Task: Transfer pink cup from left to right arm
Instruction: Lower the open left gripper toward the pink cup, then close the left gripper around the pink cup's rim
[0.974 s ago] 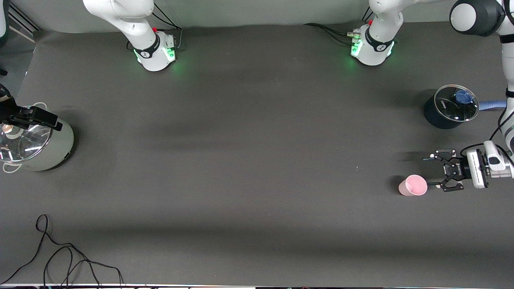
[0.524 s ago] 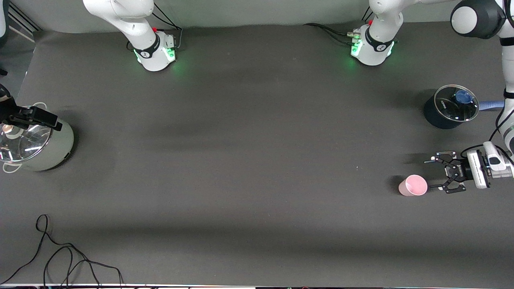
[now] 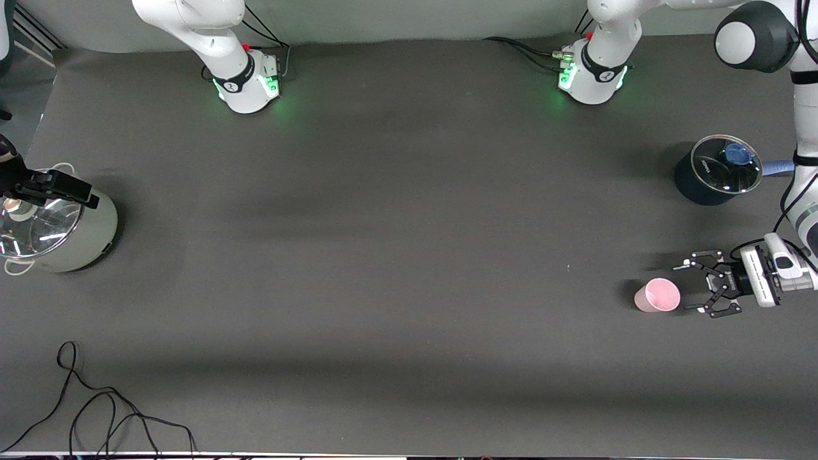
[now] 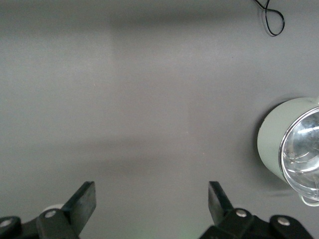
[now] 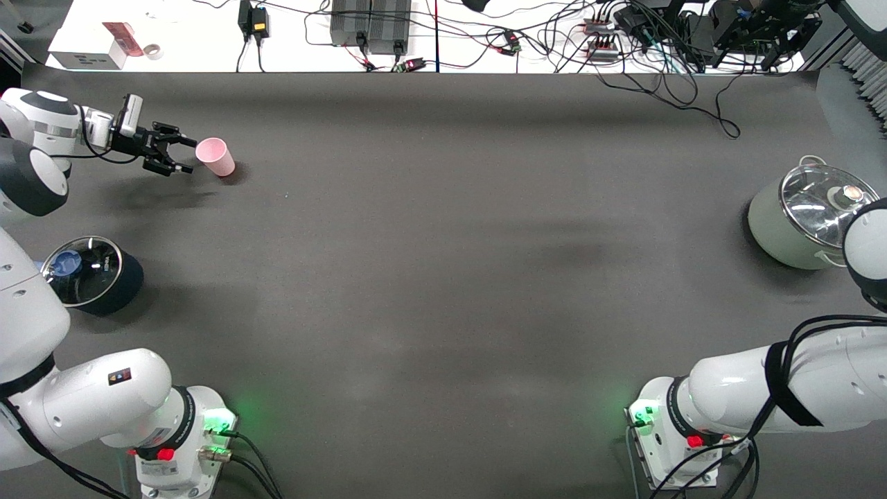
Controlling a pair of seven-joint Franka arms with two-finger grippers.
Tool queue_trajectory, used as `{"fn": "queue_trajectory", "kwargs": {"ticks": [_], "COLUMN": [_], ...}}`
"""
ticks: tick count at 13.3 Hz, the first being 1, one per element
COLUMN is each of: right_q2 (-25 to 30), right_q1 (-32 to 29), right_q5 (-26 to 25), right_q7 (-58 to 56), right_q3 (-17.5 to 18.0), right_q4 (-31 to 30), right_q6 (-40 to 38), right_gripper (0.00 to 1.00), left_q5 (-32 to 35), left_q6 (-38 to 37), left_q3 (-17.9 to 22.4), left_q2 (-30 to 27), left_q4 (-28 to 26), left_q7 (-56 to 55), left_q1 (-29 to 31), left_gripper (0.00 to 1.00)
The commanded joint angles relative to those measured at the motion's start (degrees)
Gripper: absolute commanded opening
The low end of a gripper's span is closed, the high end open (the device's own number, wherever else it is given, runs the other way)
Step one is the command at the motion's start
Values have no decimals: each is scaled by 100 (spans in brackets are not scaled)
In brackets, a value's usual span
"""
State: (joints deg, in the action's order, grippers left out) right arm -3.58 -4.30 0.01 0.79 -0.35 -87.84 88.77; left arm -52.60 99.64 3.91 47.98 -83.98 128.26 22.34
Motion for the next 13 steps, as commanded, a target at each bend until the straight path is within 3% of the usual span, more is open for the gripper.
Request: {"fn": "queue_trajectory", "kwargs": {"ticks": [1, 13], "right_q2": [-20, -20], "right_q1": [-9, -18], "right_q5": [-63, -63], "right_q7": [-17, -17], "right_q3": [0, 0], "right_q4": [56, 56], "right_q6": [-35, -27], "right_gripper": [100, 100], "left_q5": [-206, -453], "left_q6": [2, 11], "left_q3": [-75, -251], "left_q2": [159, 396], "left_q4": [172, 198], "left_q7": [111, 366], "left_q1": [43, 43], "left_gripper": [99, 99]}}
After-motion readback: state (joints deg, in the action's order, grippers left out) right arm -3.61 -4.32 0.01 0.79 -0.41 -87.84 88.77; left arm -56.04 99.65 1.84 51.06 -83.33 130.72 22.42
